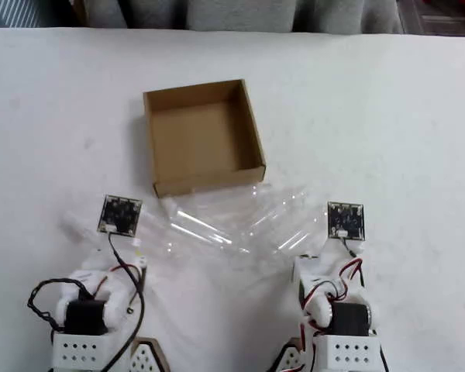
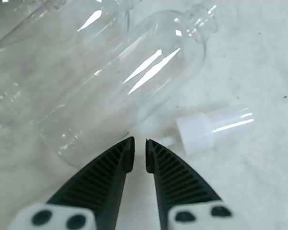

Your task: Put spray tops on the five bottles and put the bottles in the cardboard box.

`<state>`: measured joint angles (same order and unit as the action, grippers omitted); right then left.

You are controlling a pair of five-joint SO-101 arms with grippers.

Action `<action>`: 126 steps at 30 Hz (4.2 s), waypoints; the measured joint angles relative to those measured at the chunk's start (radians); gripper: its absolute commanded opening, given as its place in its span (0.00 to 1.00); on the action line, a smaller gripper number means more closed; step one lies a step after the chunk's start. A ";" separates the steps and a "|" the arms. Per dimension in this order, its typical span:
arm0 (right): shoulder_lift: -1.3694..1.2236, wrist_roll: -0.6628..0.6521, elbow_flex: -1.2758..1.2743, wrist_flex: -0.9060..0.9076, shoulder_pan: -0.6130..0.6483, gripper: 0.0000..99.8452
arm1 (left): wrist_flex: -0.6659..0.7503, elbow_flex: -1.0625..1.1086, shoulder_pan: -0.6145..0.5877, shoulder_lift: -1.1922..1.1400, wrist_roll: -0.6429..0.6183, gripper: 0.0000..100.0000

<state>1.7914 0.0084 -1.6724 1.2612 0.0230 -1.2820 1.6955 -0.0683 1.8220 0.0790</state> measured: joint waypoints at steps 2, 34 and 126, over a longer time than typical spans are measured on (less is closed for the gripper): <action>0.000 0.000 0.000 0.000 0.000 0.02 | 0.000 0.000 0.000 0.000 0.000 0.02; 0.000 0.000 0.000 0.000 0.000 0.02 | 0.000 -0.074 -0.002 0.002 0.000 0.02; 0.000 0.000 0.000 0.000 -0.077 0.02 | 0.345 -0.678 0.311 -1.442 1.303 0.05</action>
<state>1.7914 0.0084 -1.6724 1.2612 -0.0537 -0.9367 1.0173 0.2432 0.3798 1.3817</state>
